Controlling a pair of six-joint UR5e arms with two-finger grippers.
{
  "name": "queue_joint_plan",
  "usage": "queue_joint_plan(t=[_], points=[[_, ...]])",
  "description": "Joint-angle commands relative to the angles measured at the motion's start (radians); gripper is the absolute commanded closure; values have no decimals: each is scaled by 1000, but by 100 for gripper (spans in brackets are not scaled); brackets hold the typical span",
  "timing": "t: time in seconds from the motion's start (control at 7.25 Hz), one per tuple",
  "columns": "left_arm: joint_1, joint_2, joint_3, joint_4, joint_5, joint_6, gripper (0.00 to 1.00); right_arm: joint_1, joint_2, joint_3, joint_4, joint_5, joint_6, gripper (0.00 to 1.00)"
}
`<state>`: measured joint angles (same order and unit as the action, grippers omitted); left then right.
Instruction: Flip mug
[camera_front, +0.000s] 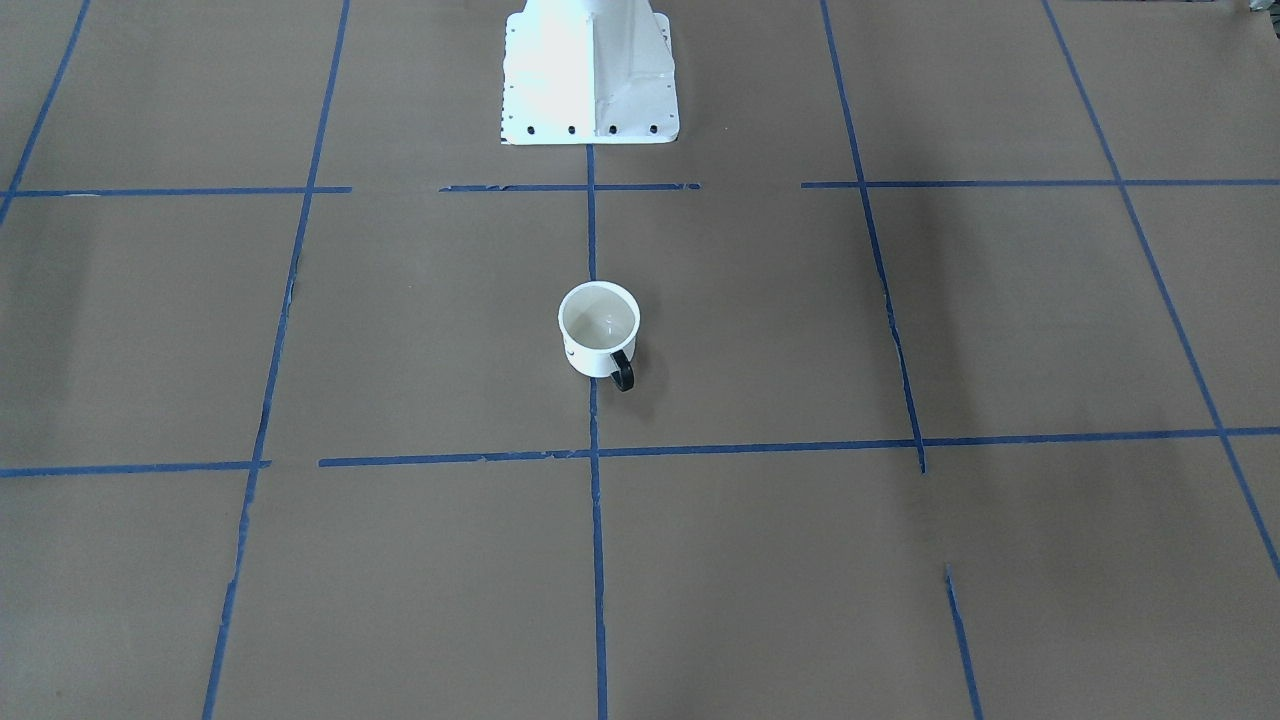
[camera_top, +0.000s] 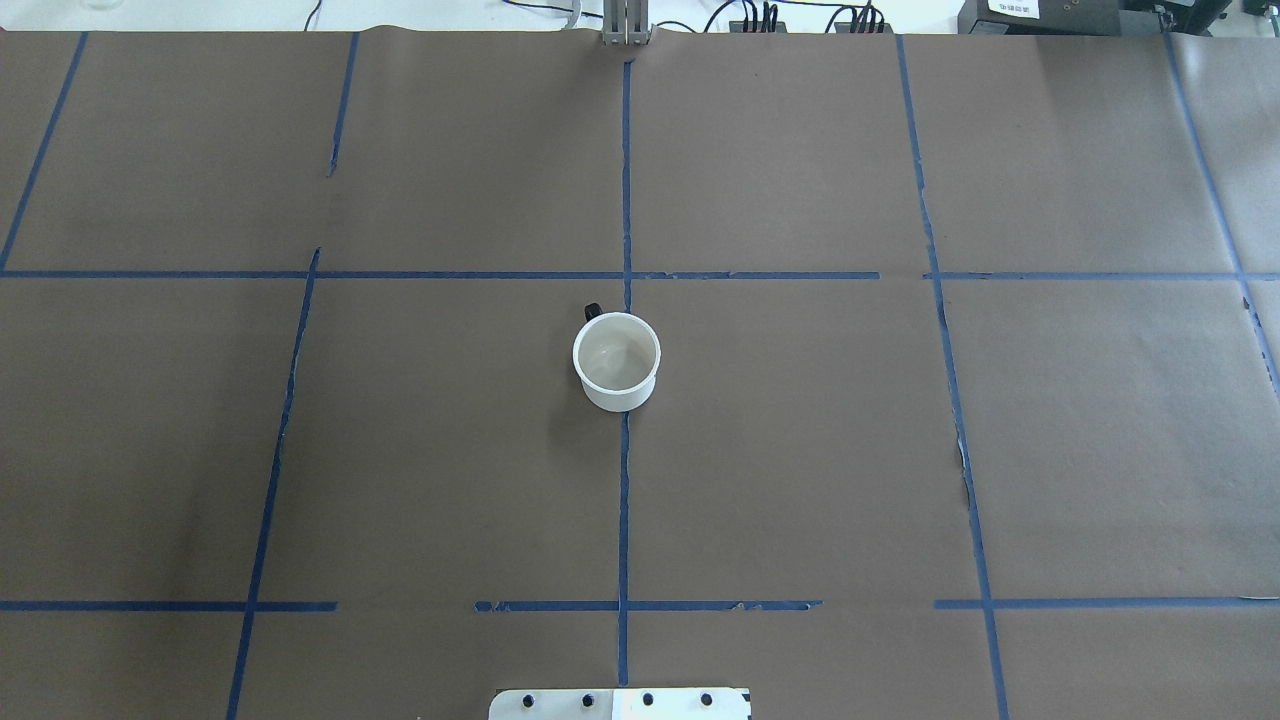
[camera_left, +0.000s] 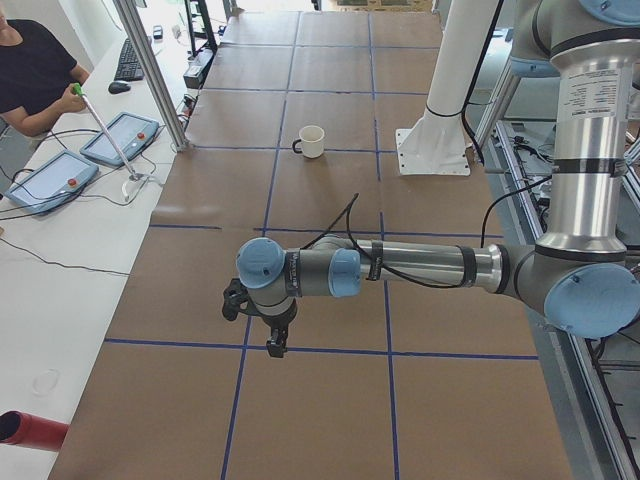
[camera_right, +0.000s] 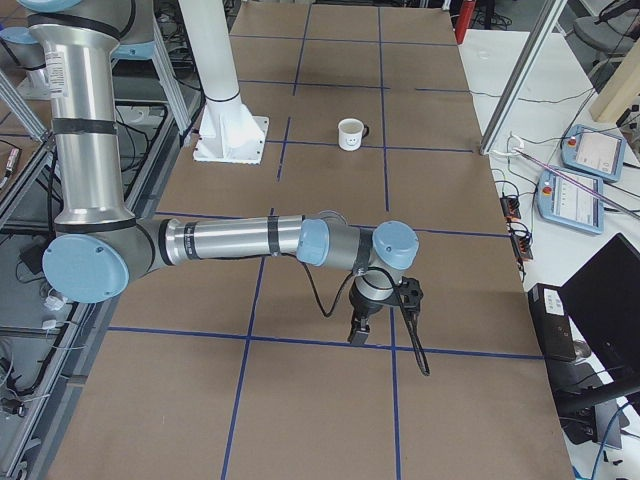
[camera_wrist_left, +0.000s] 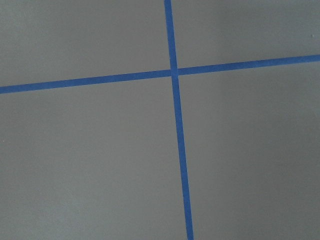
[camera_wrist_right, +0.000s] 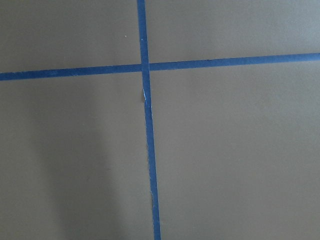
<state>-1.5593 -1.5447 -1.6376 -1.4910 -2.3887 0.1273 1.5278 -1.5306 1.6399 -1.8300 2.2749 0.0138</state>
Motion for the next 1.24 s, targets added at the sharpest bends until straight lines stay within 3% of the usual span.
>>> queue_joint_plan(t=[0.0,1.1], points=[[-1,0,-1,-2,-1,0,0,0,0,0,0,0,0,0],[-15,-2,-2,-8,-4,3,0,0,0,0,0,0,0,0]])
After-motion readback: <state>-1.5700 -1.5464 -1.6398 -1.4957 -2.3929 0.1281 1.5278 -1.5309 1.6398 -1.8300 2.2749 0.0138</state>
